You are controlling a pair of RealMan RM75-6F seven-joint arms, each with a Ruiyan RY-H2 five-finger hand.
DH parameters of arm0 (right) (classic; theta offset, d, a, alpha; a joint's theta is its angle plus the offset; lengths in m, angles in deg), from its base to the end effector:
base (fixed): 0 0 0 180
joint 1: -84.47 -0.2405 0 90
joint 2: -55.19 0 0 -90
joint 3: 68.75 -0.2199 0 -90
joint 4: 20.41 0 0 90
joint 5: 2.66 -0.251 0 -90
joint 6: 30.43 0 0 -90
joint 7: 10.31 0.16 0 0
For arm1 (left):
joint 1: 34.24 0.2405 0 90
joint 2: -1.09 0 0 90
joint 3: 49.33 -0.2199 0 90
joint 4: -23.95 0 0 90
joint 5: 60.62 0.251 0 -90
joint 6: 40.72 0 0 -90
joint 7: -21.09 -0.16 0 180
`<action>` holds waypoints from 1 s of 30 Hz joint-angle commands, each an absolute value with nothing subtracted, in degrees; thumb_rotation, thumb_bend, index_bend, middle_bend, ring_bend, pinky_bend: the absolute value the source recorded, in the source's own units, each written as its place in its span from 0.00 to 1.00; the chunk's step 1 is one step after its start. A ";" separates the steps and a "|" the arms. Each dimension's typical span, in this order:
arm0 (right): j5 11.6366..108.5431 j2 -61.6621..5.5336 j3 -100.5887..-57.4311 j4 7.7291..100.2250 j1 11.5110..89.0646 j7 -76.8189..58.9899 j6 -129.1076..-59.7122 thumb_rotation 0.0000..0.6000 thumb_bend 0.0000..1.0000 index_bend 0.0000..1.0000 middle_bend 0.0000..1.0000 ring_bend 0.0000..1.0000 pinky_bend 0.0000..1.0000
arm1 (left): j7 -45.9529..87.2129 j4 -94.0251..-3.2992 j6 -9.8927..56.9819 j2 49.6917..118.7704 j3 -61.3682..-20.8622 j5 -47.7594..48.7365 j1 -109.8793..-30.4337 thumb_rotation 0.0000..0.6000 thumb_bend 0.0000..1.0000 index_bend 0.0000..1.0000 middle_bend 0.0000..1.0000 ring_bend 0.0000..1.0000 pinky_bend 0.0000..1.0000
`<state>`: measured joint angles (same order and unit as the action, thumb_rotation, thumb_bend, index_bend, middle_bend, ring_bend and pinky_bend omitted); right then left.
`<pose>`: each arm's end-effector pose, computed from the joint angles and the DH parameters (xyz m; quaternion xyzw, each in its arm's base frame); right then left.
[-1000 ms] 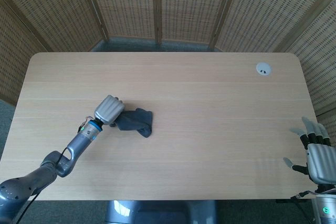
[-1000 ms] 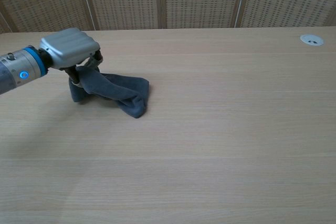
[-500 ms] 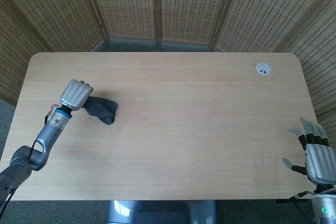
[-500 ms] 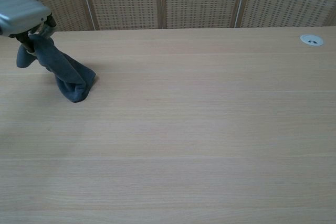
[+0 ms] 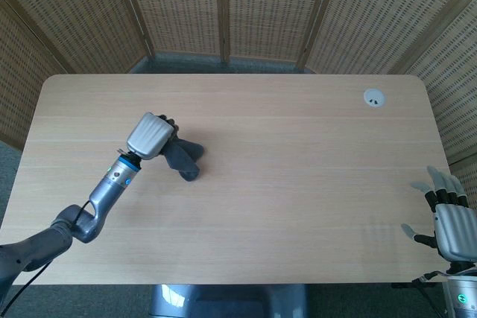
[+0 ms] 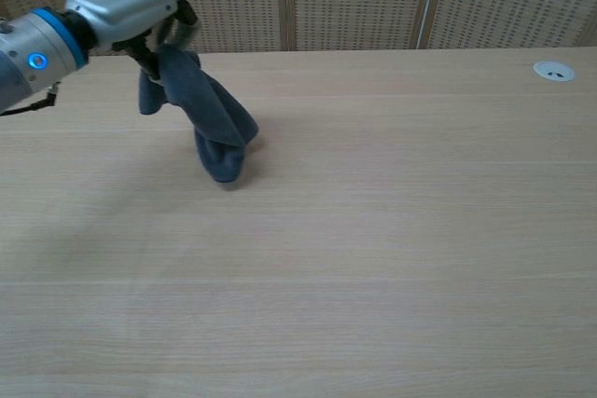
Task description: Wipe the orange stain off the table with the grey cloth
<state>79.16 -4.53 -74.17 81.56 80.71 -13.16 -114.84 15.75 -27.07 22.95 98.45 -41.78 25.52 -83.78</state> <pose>-0.2745 -0.2004 0.1193 0.5601 -0.4121 0.3949 0.6004 -0.1258 0.4155 -0.0360 -0.7695 -0.1462 -0.4192 0.4591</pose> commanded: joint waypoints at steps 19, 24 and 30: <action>79.18 -4.33 -74.24 81.42 80.71 -12.50 -114.84 1.00 0.00 0.24 0.00 0.00 0.00 | 9.75 -23.82 15.18 108.04 -43.14 24.67 -87.71 1.00 0.15 0.75 0.68 0.64 0.90; 79.42 -4.34 -74.16 81.52 80.80 -12.68 -115.06 1.00 0.00 0.24 0.00 0.00 0.00 | 9.01 -23.02 14.35 106.59 -44.76 24.50 -86.09 1.00 0.15 0.75 0.68 0.64 0.90; 79.55 -4.44 -74.08 81.54 80.78 -12.94 -115.05 1.00 0.00 0.24 0.00 0.00 0.00 | 9.53 -22.21 14.62 104.05 -45.97 24.31 -83.94 1.00 0.15 0.75 0.68 0.64 0.90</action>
<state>79.55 -4.44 -74.08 81.54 80.78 -12.94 -115.06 9.37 -22.47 14.56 104.47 -45.68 24.37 -84.28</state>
